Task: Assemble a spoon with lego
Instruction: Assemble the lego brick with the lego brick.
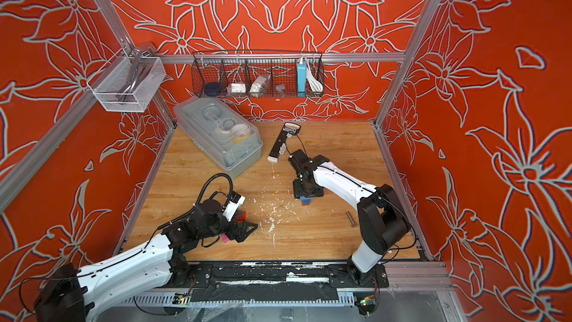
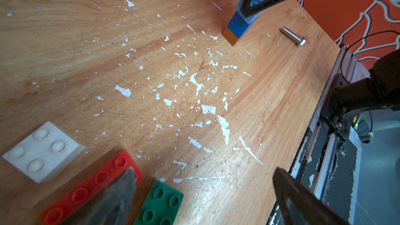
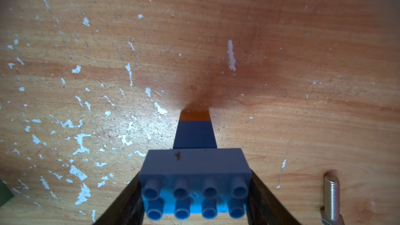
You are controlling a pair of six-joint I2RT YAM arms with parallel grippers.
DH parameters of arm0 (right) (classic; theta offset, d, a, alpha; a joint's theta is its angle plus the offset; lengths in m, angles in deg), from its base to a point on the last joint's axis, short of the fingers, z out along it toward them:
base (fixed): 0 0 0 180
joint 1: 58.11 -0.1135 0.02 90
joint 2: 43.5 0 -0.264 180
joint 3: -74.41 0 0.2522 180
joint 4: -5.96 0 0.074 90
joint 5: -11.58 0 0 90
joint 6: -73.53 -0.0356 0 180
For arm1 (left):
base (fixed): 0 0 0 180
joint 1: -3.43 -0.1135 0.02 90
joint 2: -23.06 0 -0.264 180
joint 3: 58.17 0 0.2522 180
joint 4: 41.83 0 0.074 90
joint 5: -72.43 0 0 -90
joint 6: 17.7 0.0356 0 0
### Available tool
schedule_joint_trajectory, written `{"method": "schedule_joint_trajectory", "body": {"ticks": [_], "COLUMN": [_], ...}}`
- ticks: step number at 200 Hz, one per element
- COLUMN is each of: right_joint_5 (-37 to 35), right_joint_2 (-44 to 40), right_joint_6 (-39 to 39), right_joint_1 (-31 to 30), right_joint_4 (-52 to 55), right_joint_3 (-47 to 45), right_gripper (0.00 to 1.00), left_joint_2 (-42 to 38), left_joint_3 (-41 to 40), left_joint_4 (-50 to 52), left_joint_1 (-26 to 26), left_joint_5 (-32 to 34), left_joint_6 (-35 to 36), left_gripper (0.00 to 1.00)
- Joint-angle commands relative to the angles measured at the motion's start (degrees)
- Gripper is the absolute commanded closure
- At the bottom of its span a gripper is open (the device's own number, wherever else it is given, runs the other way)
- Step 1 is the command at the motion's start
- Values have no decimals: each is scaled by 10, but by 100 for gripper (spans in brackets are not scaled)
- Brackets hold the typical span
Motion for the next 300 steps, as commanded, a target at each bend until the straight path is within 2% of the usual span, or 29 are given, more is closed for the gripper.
{"method": "schedule_joint_trajectory", "body": {"ticks": [1, 32, 60, 77, 108, 159, 177, 208, 238, 258, 275, 300], "right_joint_5": [2, 14, 23, 24, 12, 1, -2, -19, -34, -35, -27, -7], "right_joint_2": [53, 78, 60, 45, 24, 1, -8, -42, -85, -105, -116, -118], "right_joint_6": [9, 11, 4, 3, 9, 14, 16, 20, 34, 48, 58, 69], "right_joint_1": [3, 4, 4, 4, 4, 4, 5, 6, 6, 9, 14, 23], "right_joint_4": [10, -3, -6, 1, 30, 57, 61, 74, 83, 85, 78, 59], "right_joint_3": [-24, -35, -35, -24, 11, 47, 49, 55, 58, 63, 69, 77], "right_gripper": [53, 53, 51, 46, 31, 18, 17, 15, 16, 16, 16, 16], "left_joint_2": [-1, -3, -9, -9, -8, -16, -18, -17, 20, 48, 52, 19], "left_joint_3": [18, 18, 17, 17, 17, 23, 29, 75, 161, 204, 211, 167], "left_joint_4": [1, 4, 8, 8, 8, 22, 39, 131, 301, 391, 460, 502], "left_joint_1": [4, 4, 4, 5, 4, 6, 6, 6, 4, 5, 11, 47], "left_joint_5": [4, 5, 8, 8, 9, 18, 32, 128, 236, 226, 203, 200], "left_joint_6": [9, 9, 9, 9, 7, 1, -8, -67, -152, -200, -252, -337], "left_gripper": [2, 2, 2, 2, 2, 2, 2, 5, 11, 21, 35, 37]}}
